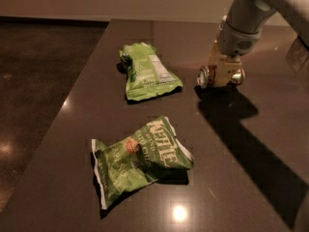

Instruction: Move orange can near green rice chip bag

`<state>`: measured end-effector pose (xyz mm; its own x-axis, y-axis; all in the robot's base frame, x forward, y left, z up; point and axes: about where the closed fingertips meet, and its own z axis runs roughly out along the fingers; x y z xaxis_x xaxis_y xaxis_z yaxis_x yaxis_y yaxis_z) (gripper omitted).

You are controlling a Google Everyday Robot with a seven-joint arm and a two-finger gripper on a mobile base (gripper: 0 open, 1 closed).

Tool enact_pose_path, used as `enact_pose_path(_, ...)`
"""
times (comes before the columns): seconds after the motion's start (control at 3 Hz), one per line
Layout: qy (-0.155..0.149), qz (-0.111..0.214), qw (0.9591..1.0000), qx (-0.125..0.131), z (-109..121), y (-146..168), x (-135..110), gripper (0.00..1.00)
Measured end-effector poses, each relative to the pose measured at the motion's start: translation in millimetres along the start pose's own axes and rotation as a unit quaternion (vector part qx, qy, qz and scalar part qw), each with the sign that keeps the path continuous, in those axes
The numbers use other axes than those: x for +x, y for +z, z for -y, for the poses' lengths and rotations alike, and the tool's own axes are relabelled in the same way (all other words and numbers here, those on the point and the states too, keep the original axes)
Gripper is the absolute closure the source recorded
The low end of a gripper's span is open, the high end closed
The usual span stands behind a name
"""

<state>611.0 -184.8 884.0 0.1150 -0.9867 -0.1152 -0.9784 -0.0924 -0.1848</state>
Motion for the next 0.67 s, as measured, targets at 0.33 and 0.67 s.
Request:
enact_pose_path(0.33, -0.008, -0.011, 0.9999, -0.003, 9, 10, -26, 1.0)
enact_pose_path(0.67, -0.009, -0.025, 0.9996, -0.002, 17, 20, -41, 0.82)
